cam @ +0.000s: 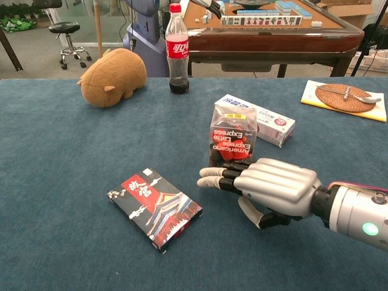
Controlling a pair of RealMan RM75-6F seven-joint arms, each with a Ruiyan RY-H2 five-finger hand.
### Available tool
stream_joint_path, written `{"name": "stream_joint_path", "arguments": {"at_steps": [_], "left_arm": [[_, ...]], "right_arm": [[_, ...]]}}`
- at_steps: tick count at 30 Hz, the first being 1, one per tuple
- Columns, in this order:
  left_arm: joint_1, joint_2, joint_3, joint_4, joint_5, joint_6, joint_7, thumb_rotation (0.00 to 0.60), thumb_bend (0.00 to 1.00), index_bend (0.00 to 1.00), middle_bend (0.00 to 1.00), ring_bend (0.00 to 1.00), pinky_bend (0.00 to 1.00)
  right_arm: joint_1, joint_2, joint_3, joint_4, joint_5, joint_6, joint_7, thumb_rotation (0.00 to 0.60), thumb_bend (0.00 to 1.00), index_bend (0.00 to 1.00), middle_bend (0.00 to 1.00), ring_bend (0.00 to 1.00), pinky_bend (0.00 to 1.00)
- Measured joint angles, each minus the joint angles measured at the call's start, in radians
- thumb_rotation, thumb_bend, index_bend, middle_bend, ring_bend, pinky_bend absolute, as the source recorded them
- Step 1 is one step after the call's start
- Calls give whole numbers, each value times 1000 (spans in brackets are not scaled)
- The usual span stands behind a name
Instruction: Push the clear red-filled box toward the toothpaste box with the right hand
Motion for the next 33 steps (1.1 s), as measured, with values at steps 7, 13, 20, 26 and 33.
{"name": "stream_joint_path", "arguments": {"at_steps": [7, 13, 20, 26, 33], "left_arm": [[0, 2, -1, -1, -1, 0, -4, 600, 24, 583, 623, 480, 575], [1, 3, -2, -5, 2, 4, -4, 600, 23, 583, 623, 481, 575], [1, 5, 3, -17, 14, 10, 9, 600, 23, 583, 623, 480, 575], [2, 7, 6, -34, 27, 17, 14, 600, 24, 583, 623, 480, 575], [4, 7, 8, -41, 52, 36, 12, 600, 23, 561, 623, 480, 576]], "right_arm": [[2, 31, -25, -40, -33, 18, 32, 600, 612, 1, 18, 0, 84], [-18, 111, -46, -133, -60, 71, 3, 600, 252, 31, 33, 0, 84], [-75, 274, -65, -283, -70, 172, -74, 600, 209, 69, 61, 5, 84], [-143, 407, -68, -367, -63, 285, -105, 600, 208, 120, 95, 32, 84], [-255, 483, -54, -401, -33, 448, -158, 600, 208, 121, 112, 41, 84]]}}
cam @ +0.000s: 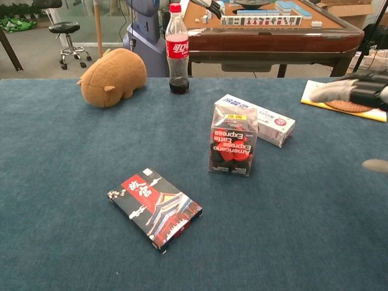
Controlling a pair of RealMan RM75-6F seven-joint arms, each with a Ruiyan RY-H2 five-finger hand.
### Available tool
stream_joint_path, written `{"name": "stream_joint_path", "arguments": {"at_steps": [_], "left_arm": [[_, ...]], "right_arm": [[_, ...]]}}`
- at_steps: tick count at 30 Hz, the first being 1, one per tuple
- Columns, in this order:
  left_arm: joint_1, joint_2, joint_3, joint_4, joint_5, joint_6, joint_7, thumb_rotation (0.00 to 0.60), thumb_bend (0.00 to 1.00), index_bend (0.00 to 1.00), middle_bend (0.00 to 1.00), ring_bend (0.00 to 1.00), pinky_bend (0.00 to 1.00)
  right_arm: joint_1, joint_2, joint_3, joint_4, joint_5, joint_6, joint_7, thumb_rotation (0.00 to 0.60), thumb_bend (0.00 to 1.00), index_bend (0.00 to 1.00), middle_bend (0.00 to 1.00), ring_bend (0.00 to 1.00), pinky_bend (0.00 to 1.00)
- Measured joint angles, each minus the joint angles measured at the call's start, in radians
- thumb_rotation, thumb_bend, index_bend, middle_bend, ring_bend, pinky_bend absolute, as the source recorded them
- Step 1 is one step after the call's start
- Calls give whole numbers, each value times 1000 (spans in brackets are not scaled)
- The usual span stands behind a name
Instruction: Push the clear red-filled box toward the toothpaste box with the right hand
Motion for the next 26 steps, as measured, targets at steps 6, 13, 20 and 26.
{"name": "stream_joint_path", "arguments": {"at_steps": [6, 13, 20, 26], "left_arm": [[4, -5, 3, -5, 43, 33, -11, 600, 23, 548, 623, 480, 588], [13, -13, 10, -11, 88, 72, -17, 600, 23, 545, 623, 480, 593], [5, -16, 12, -13, 85, 53, -10, 600, 23, 548, 623, 480, 593], [1, -22, 12, -15, 83, 45, -4, 600, 23, 551, 623, 480, 593]], "right_arm": [[-133, 51, 7, 21, 18, 170, 36, 600, 209, 121, 120, 45, 84], [-228, 66, 8, 97, 76, 223, 153, 600, 209, 121, 125, 51, 84], [-250, 73, 40, 133, 105, 217, 223, 600, 210, 121, 135, 61, 90], [-252, 85, 62, 139, 133, 166, 252, 600, 209, 121, 135, 61, 90]]}}
